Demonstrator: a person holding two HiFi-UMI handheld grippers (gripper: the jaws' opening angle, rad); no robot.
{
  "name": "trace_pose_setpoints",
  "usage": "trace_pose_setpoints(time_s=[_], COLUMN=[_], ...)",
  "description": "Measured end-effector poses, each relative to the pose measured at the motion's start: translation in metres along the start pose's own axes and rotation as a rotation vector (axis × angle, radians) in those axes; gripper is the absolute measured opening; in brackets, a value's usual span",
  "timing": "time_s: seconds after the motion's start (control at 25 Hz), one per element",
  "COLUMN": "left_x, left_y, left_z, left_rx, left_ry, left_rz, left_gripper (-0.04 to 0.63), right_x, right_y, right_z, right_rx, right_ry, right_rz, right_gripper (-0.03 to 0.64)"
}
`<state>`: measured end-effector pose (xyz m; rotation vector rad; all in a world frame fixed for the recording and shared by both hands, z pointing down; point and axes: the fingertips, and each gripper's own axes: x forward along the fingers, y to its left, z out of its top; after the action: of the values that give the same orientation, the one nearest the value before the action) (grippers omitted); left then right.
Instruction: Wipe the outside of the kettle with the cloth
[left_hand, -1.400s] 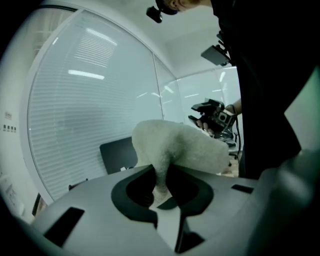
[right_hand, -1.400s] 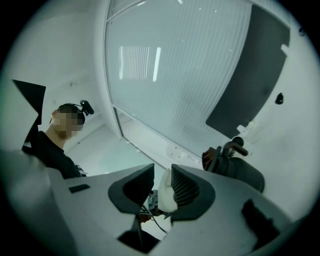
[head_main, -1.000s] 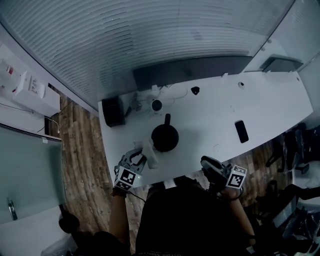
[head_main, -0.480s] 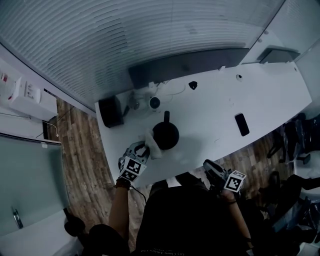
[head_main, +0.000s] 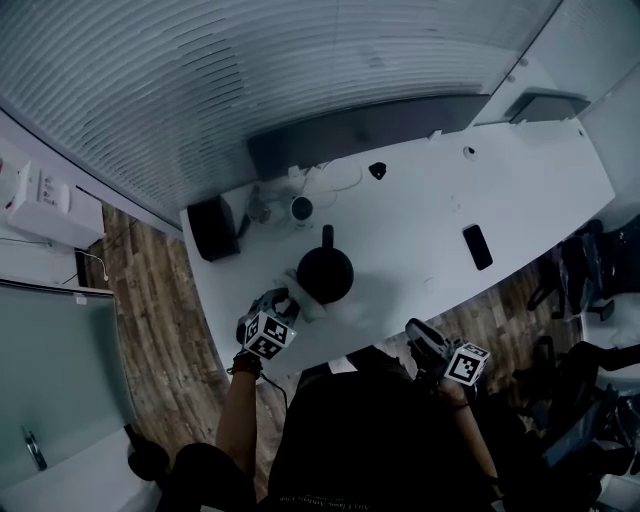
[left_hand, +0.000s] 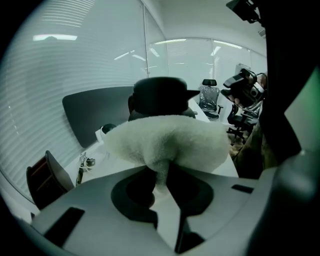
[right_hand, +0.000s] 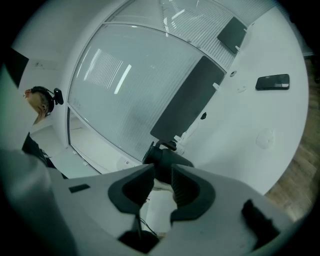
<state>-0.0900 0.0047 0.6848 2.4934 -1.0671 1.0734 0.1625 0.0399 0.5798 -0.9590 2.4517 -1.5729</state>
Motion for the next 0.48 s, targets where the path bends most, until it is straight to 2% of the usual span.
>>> trace_pose_setpoints(time_s=[0.12,0.28,0.48], left_x=[0.012,0.026,0.04], left_y=[-0.003,-0.004,-0.009], left_z=[-0.012,-0.025,-0.04], left_rx=[0.007,-0.023,-0.126], left_ry=[0.051,0.084,0.091], left_rz=[-0.028,-0.048,-0.051], left_gripper=[0.077,0.077,0.077], right_x=[0.0,0.001,0.009], right_y=[0.001,0.002,0.007], right_z=[0.0,0.003,0.001], right_rx=[0.0,-0.001,0.001], right_ry=[-0.006,-0.021,-0.016], right_rz=[-0.009,-0.025,-0.016], right_gripper=[0.091,0.091,0.091])
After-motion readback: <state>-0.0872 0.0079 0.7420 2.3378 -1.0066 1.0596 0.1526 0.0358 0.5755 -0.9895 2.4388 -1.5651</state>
